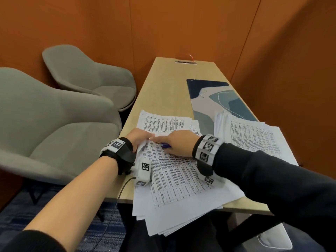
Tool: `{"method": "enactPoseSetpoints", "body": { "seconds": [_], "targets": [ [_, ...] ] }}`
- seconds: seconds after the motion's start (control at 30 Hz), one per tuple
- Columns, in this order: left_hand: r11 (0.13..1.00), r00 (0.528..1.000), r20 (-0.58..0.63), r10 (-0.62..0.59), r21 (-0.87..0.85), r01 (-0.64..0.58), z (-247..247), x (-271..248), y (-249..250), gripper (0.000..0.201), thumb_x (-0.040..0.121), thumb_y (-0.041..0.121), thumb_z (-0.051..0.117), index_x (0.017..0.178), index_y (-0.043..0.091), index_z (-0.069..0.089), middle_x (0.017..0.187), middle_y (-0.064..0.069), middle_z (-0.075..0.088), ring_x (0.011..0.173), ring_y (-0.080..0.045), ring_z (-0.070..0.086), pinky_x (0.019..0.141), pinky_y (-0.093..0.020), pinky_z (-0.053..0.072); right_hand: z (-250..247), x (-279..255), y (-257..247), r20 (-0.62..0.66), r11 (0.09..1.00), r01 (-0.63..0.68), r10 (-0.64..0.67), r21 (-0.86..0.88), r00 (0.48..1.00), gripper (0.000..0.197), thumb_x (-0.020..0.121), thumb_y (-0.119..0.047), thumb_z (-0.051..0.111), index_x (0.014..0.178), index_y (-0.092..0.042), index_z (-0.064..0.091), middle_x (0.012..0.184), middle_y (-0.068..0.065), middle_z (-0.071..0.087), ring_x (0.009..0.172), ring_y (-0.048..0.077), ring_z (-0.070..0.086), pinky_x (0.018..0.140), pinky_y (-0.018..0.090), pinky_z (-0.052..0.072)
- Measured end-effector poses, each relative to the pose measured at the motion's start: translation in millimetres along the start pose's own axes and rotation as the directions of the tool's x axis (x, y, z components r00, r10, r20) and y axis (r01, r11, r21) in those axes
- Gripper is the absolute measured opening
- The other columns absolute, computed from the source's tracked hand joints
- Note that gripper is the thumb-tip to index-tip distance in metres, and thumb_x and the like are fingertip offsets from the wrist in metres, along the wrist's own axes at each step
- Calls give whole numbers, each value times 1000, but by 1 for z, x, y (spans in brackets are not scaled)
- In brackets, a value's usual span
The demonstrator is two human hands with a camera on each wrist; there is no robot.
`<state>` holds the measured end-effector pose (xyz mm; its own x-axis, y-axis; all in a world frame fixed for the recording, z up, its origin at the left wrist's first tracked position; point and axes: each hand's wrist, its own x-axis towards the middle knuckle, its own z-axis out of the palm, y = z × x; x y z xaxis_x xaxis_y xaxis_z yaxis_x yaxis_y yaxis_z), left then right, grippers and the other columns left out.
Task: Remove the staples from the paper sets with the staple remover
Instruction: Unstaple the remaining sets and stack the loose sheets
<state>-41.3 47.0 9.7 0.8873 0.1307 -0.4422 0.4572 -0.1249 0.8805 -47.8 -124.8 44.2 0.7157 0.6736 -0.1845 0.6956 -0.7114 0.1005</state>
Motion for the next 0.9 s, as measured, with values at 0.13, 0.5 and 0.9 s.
{"method": "enactPoseSetpoints", "body": {
  "seconds": [0.13,0.5,0.9],
  "targets": [
    [998,999,33,-24,-50,25,-3,-4,1,18,93,8,57,110,0,58,100,-17,67,84,-30,66,76,-40,55,4,-4,34,123,941,-77,38,331,992,63,91,-41,64,147,-41,36,144,0,49,122,22,52,103,32,41],
    [995,991,130,-43,92,31,-8,-4,4,26,88,1,63,114,-1,62,109,-23,68,104,-38,65,96,-52,49,3,3,31,170,967,-49,5,251,985,63,91,-45,62,148,-41,35,148,-2,46,128,21,46,106,34,37],
    [994,992,109,-60,98,49,-5,0,6,28,88,3,64,115,-2,62,109,-20,69,103,-37,65,95,-50,50,5,7,27,166,965,-73,31,253,986,63,91,-44,63,147,-40,35,147,0,47,126,22,48,105,36,40]
  ]
}}
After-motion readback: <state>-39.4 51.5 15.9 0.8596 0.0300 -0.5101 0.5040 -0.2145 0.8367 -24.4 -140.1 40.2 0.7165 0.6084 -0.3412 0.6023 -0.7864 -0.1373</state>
